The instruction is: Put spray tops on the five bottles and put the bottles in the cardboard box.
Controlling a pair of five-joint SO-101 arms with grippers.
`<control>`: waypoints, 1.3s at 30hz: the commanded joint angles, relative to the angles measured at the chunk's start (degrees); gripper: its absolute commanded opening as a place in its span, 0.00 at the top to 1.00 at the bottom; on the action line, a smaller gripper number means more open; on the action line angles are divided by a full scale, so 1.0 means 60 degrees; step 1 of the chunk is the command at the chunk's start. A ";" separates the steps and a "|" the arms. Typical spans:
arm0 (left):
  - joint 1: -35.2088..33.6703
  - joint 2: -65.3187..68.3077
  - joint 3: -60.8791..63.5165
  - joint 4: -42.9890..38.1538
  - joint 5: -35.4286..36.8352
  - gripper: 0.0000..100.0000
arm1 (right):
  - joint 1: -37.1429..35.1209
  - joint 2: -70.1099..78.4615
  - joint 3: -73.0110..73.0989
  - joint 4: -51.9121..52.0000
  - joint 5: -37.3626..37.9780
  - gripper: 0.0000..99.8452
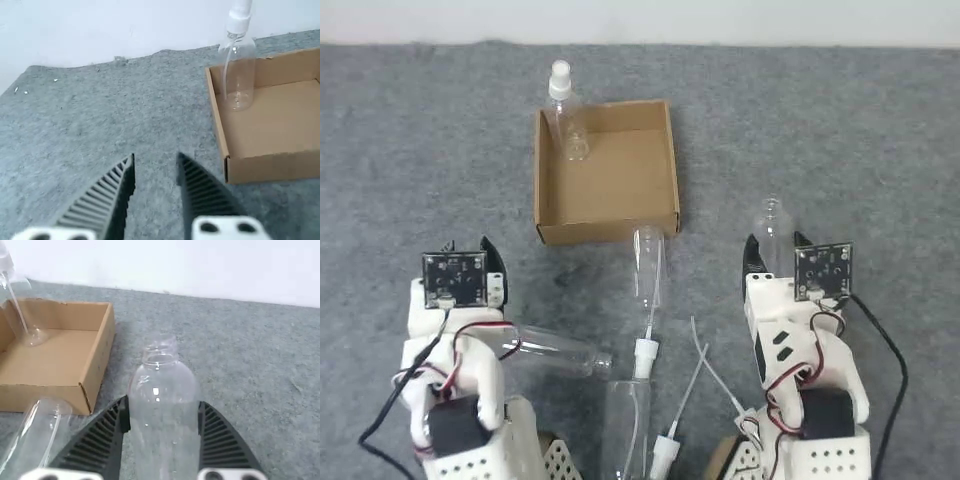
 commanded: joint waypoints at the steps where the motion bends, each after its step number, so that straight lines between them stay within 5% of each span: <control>1: 0.0044 -0.0117 -0.1385 0.0923 -0.0117 0.85 | 0.0081 -0.0198 -0.0044 -0.0198 -0.0073 0.92; 11: 0.1231 0.0513 -0.2249 0.1788 -0.1304 0.85 | 0.0271 -0.0212 0.0015 -0.0242 -0.0073 0.92; 22: 0.4645 0.6139 -0.4593 0.3033 -0.1363 0.85 | 0.1238 -0.0286 0.0015 -0.0447 -0.0147 0.92; 39: 0.8205 1.0212 -0.5092 0.1685 0.1260 0.80 | 0.2220 -0.0286 -0.0044 -0.0711 -0.0571 0.92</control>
